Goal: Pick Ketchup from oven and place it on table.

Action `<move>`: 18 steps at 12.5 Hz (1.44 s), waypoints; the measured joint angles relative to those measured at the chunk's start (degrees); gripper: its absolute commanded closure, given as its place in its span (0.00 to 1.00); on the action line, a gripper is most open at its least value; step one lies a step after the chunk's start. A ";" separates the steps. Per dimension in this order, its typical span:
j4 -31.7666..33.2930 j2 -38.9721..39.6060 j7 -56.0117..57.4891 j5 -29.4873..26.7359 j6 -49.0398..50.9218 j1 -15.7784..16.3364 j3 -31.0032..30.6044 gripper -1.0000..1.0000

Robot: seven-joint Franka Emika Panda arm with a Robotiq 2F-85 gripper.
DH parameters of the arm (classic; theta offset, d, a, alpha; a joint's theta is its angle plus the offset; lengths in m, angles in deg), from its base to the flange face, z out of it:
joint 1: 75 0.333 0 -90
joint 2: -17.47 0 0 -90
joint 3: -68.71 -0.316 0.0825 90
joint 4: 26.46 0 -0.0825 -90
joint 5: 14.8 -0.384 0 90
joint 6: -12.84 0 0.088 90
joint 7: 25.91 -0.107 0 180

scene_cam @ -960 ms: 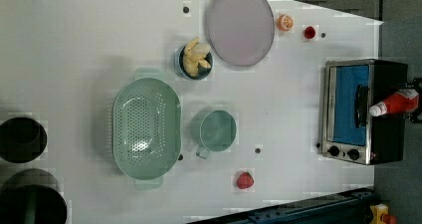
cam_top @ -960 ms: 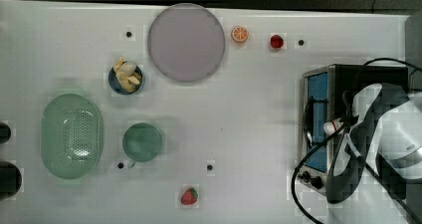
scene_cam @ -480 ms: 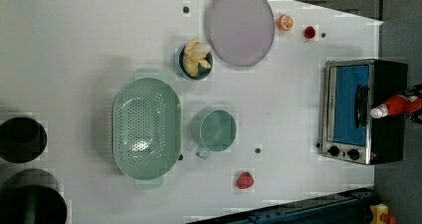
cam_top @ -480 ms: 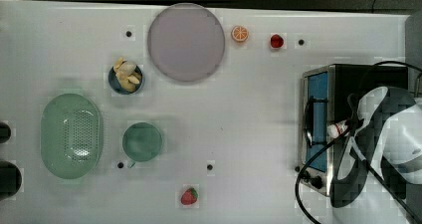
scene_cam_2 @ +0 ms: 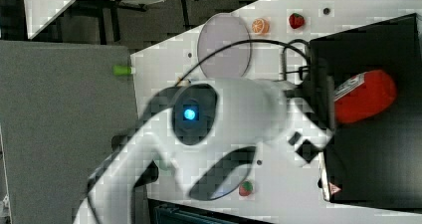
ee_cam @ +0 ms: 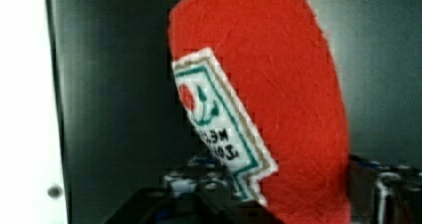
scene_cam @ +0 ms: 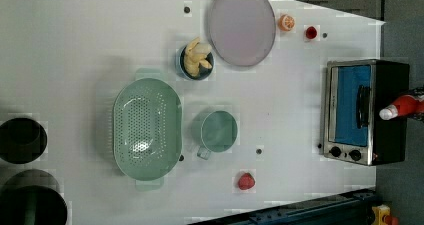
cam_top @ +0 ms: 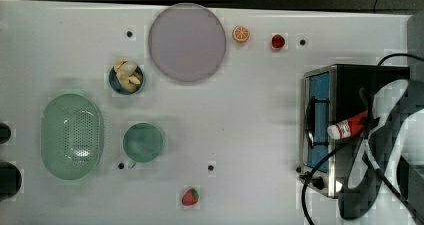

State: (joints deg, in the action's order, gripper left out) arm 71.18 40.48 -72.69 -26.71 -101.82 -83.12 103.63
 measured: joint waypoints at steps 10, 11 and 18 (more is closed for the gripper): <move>-12.37 -13.70 0.00 7.72 19.66 9.91 -5.76 0.36; -12.93 -14.15 0.00 8.28 21.93 10.38 -8.18 0.36; -5.43 -13.02 0.00 9.14 20.74 16.58 -23.29 0.36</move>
State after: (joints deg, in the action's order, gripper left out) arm 65.75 27.46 -72.69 -17.58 -81.08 -66.53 80.34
